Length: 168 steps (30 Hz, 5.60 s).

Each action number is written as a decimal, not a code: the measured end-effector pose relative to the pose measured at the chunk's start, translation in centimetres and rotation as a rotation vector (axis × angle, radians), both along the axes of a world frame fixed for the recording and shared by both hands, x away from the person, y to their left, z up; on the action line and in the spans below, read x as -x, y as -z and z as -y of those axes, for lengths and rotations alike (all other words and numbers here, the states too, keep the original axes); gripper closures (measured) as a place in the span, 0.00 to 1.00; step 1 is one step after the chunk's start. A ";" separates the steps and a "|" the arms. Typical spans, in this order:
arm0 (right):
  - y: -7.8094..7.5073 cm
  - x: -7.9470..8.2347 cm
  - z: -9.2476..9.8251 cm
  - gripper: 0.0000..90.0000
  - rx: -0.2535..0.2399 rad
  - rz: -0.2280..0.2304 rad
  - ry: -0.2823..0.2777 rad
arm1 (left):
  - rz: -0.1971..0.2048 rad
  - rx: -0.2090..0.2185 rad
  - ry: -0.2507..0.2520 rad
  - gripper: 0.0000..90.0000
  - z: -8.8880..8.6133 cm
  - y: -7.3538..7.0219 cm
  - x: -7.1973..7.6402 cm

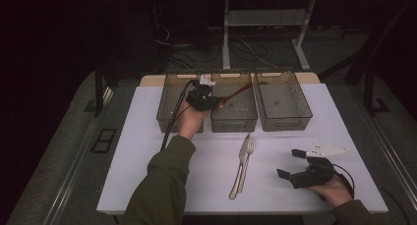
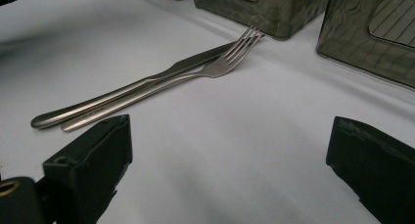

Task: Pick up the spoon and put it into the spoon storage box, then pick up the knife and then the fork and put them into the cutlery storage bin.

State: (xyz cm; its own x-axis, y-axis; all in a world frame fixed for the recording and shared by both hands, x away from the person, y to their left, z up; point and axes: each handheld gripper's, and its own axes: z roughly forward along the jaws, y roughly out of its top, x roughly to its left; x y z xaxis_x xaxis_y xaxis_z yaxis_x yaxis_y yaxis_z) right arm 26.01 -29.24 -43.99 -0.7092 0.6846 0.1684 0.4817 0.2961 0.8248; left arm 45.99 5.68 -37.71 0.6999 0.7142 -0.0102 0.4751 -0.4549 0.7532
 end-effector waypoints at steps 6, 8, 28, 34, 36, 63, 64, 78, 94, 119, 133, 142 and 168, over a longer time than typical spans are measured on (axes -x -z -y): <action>0.0 0.0 0.0 0.03 0.000 0.001 -0.002 | -0.020 -0.035 -0.001 0.91 0.3 0.5 -0.2; 0.0 0.0 0.0 0.03 -0.001 0.001 -0.002 | -0.028 -0.045 -0.003 0.91 0.5 0.7 -0.2; 0.0 0.0 0.0 0.03 -0.002 -0.001 0.000 | -0.008 0.035 0.037 0.70 0.5 -0.2 0.3; 0.0 0.0 0.0 0.03 -0.003 -0.002 0.002 | 0.008 0.079 0.076 0.62 0.1 -1.3 1.3; 0.0 0.0 0.0 0.03 -0.003 -0.004 0.001 | 0.019 0.088 0.091 0.59 0.0 -1.6 1.9; 0.0 -0.1 0.0 0.03 -0.003 -0.016 0.011 | 0.058 0.181 0.190 0.35 -3.0 -0.8 9.4; 0.1 -0.1 0.0 0.03 0.000 -0.009 0.009 | 0.059 0.179 0.191 0.35 -3.2 -0.6 9.6; 0.0 0.0 0.0 0.03 -0.001 -0.010 0.011 | 0.051 0.189 0.203 0.26 -5.2 1.2 12.2; 0.0 0.0 0.1 0.03 0.000 -0.007 0.009 | 0.062 0.216 0.198 0.18 -8.1 2.8 14.7; -0.4 -0.4 -0.1 0.17 0.010 -0.065 -0.026 | 0.040 0.193 0.177 0.00 -10.3 5.4 17.4; -0.8 -1.8 -2.9 0.66 0.023 -0.106 -0.075 | 0.030 0.181 0.184 0.00 -10.2 5.8 17.4; -1.1 -2.8 -5.4 0.91 0.056 -0.106 -0.144 | 0.033 0.168 0.191 0.00 -9.9 5.8 17.5; 0.3 -5.0 -11.2 0.99 0.167 -0.124 -0.250 | 0.032 0.174 0.201 0.00 -9.8 5.9 17.4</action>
